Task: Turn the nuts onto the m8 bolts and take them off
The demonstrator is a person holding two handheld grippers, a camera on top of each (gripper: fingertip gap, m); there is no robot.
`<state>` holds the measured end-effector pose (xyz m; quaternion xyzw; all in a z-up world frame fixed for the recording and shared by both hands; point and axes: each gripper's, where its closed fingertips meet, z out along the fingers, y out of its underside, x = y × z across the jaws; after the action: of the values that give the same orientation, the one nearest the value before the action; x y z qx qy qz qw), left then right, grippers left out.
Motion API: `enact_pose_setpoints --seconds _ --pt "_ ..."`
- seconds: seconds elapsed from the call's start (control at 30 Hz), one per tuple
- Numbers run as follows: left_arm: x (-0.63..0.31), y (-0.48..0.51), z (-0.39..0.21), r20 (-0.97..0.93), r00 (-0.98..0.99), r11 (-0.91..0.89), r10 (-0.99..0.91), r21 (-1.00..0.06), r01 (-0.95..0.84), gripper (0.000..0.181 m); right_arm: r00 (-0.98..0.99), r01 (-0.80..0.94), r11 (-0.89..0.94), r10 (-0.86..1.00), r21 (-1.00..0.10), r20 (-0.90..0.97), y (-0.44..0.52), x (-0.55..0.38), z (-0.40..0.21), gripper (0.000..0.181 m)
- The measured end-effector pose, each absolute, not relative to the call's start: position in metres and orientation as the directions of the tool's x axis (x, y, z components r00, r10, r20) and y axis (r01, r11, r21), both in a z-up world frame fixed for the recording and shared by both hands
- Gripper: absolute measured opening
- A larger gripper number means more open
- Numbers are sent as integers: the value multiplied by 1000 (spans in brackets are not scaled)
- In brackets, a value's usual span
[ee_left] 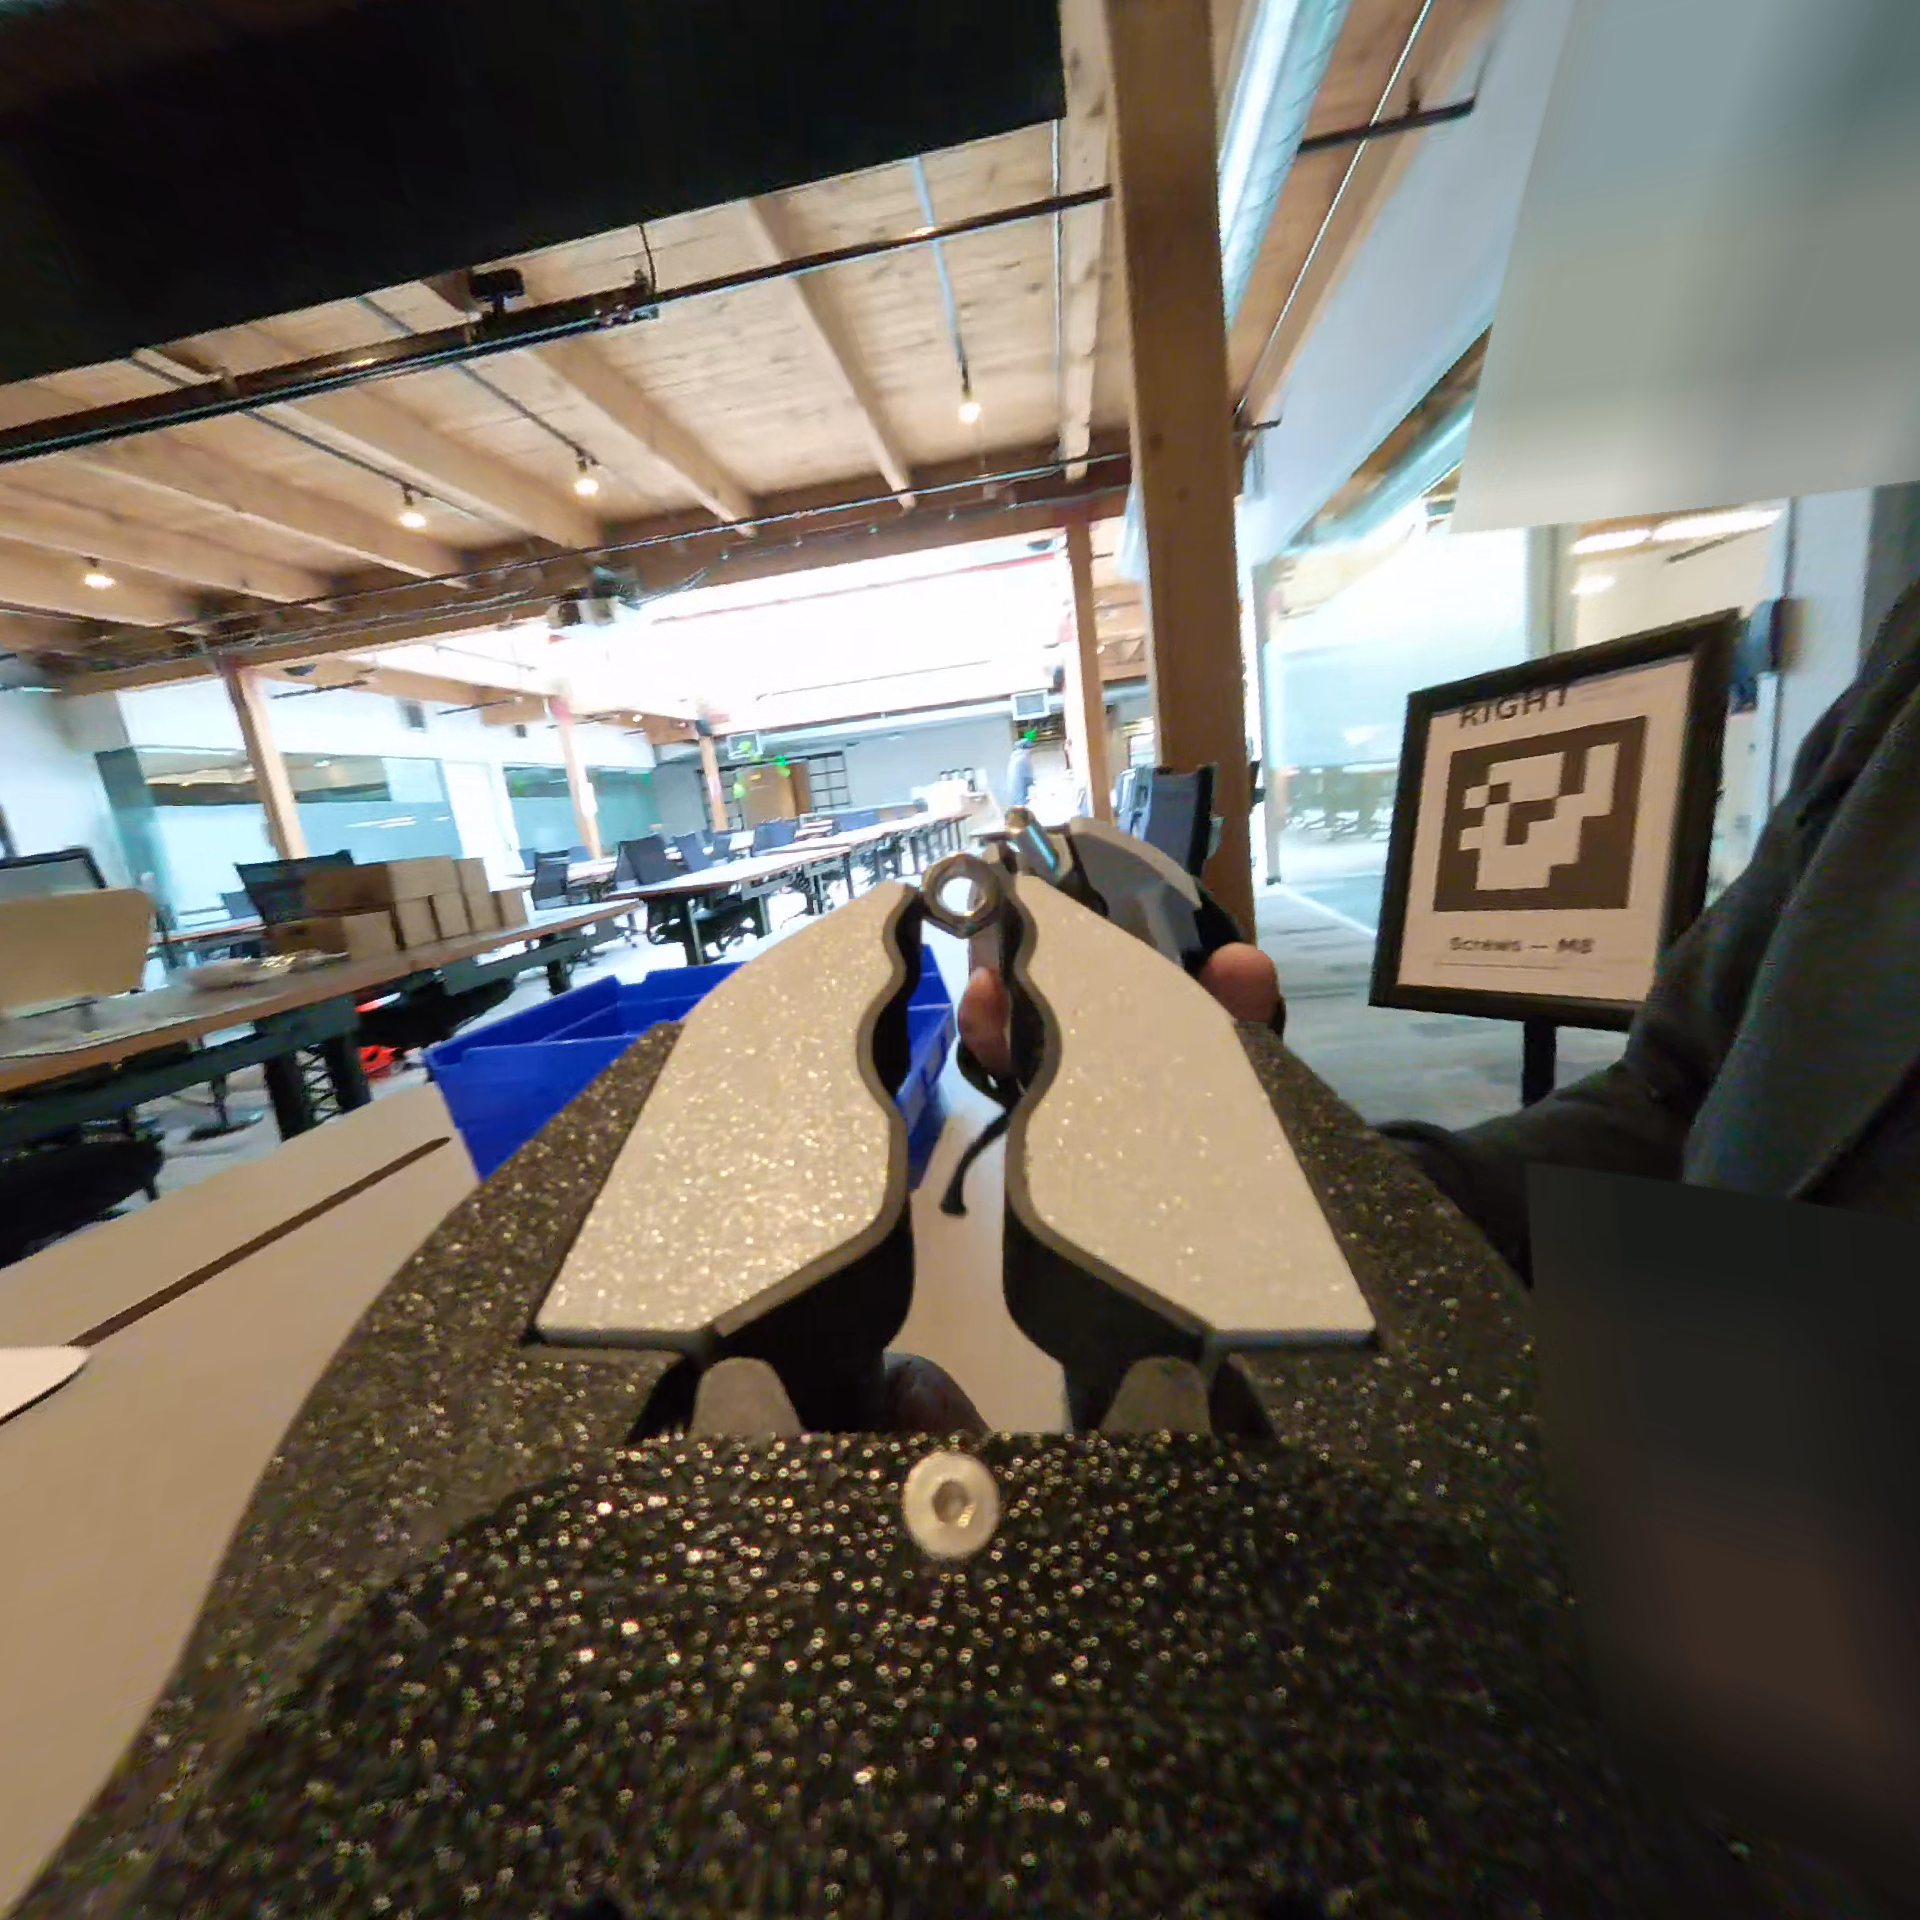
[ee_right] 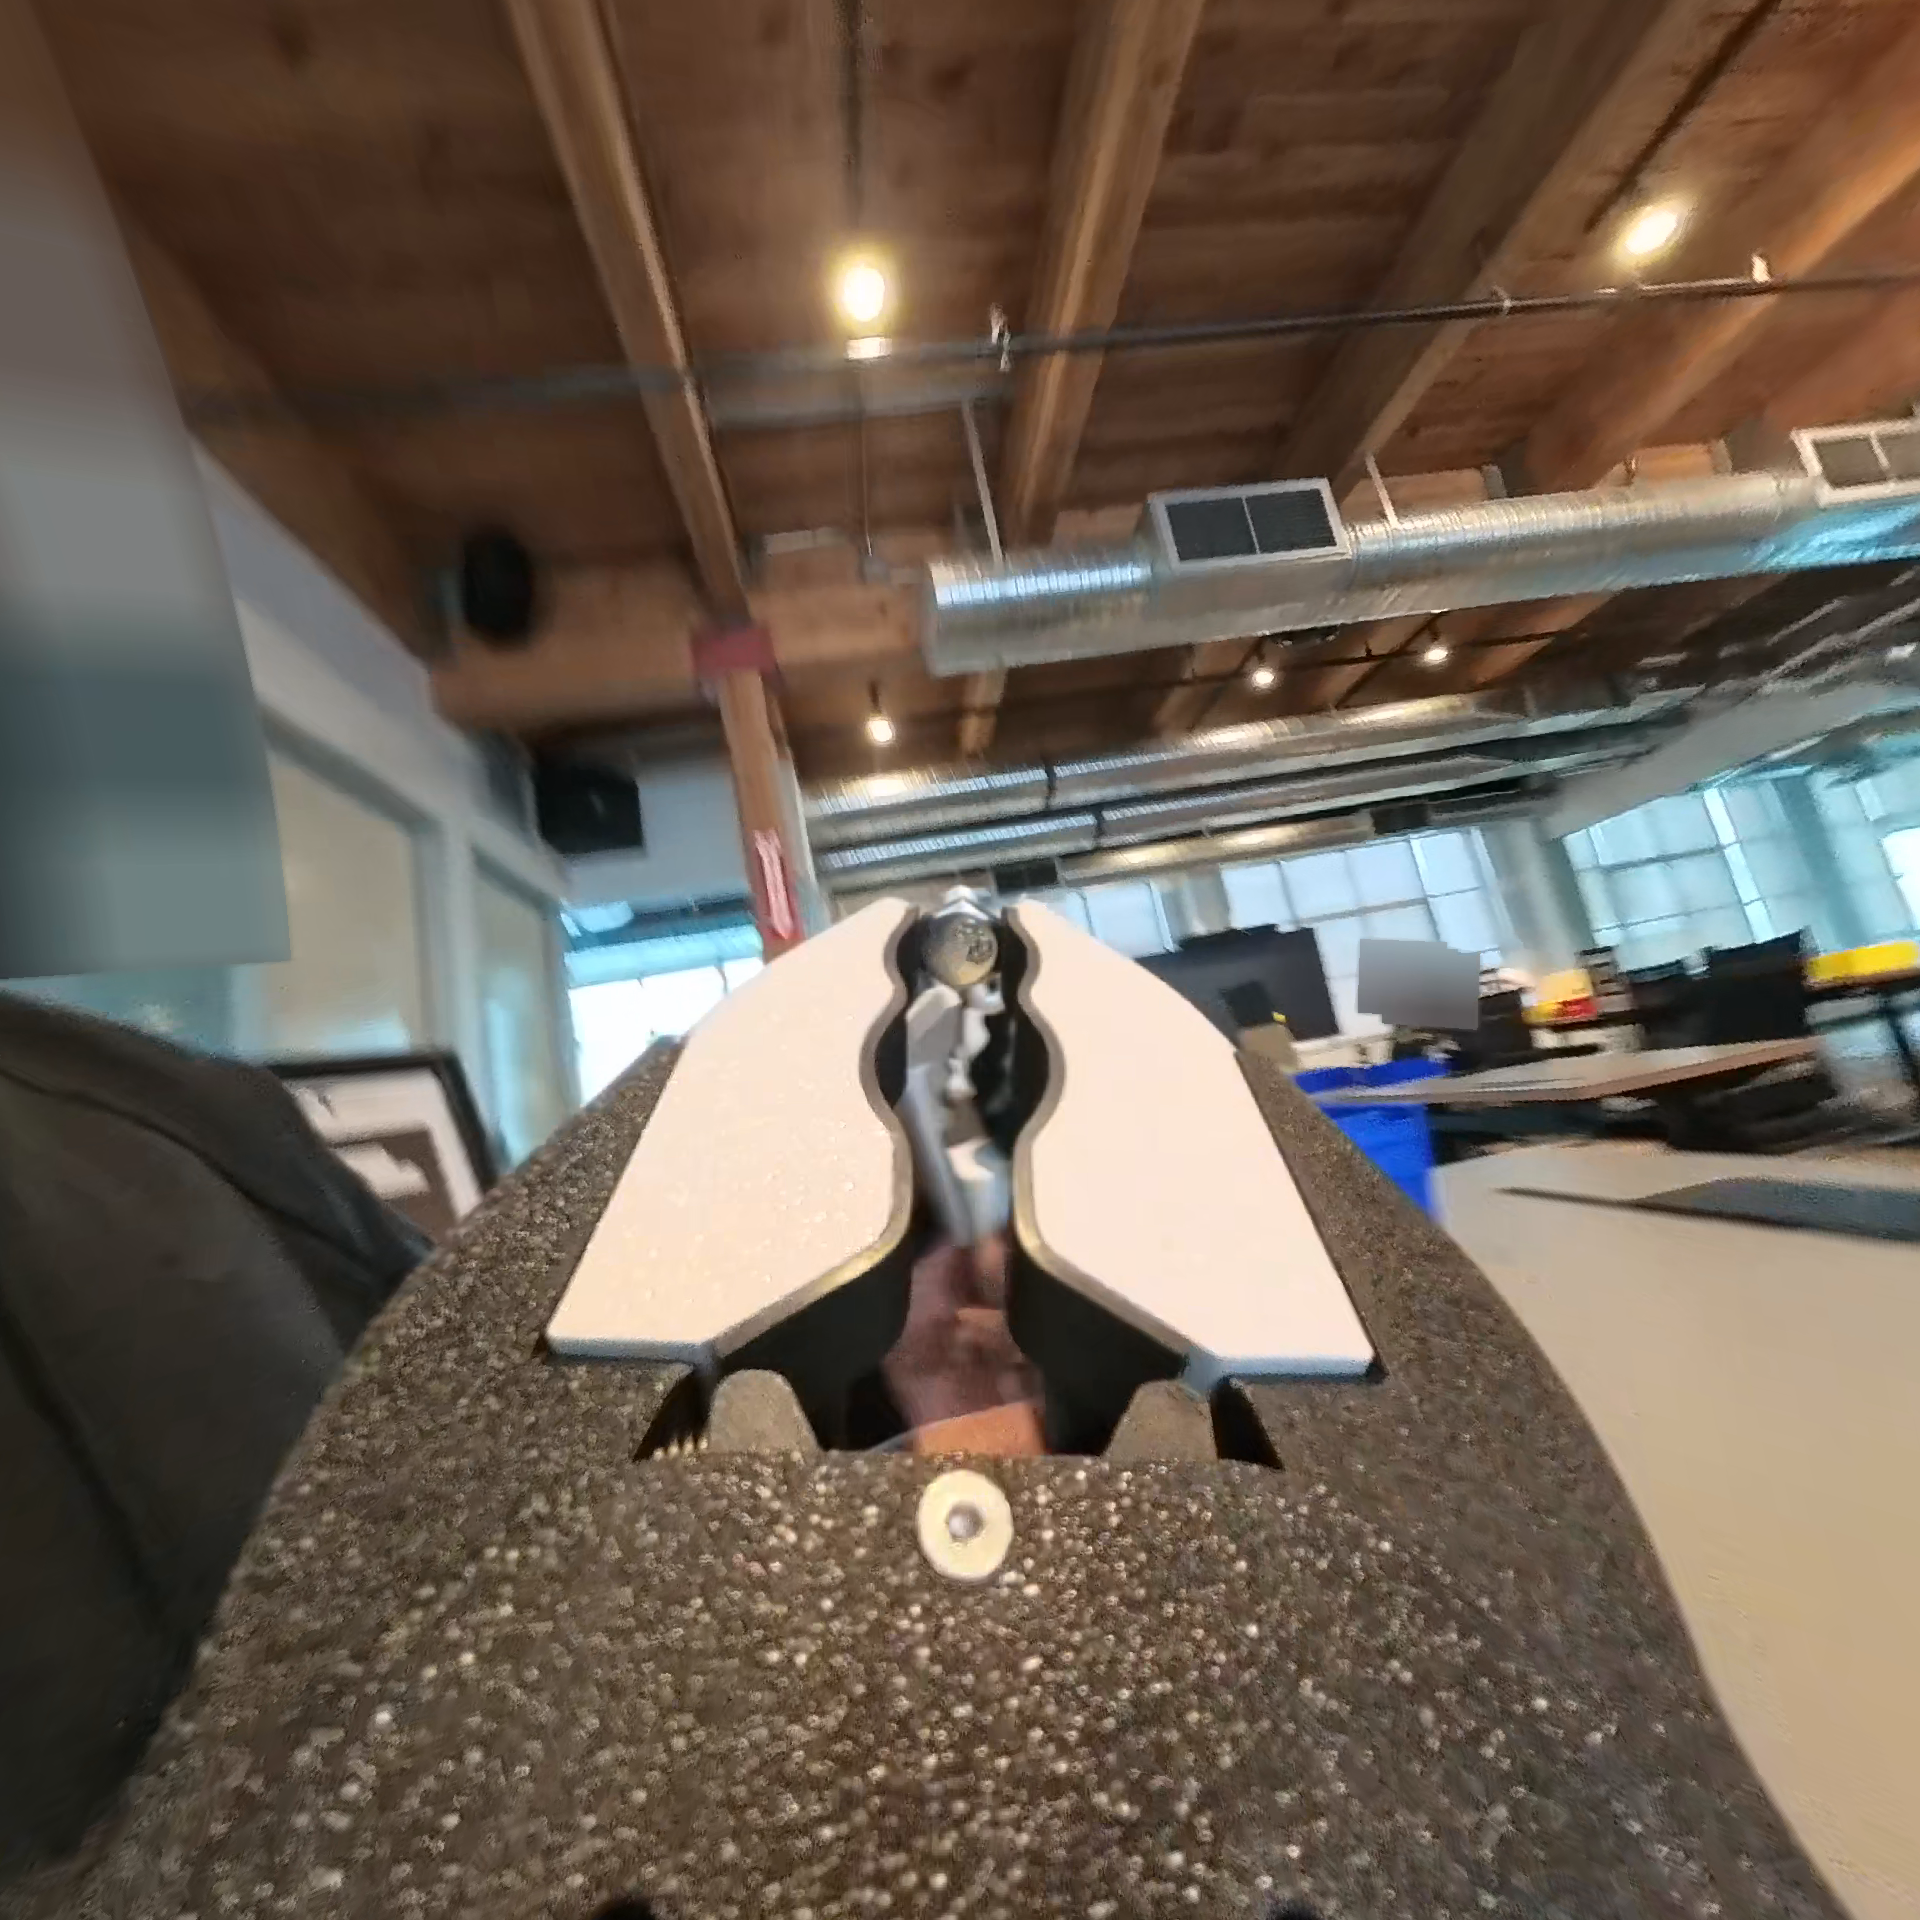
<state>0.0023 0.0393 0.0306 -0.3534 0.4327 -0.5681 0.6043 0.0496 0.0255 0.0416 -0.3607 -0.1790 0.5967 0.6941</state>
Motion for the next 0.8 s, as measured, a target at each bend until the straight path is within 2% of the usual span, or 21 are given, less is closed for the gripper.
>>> enact_pose_setpoints --seconds 0.13,0.33,0.6,0.8 --pt "6 17 31 -86 -127 21 -988 -896 444 13 173 -745 -29 957 -666 -234 5 44 35 14" --pt "14 -5 29 -86 -233 -35 -969 -881 472 13 202 -669 16 966 -743 -161 -9 25 28 15" --pt "10 -13 29 -78 -305 -79 -949 -879 470 13 208 -627 32 970 -778 -128 -14 15 24 15" --pt "12 -14 27 -83 -302 -67 -950 -889 454 13 182 -645 8 973 -764 -144 -16 18 25 15"
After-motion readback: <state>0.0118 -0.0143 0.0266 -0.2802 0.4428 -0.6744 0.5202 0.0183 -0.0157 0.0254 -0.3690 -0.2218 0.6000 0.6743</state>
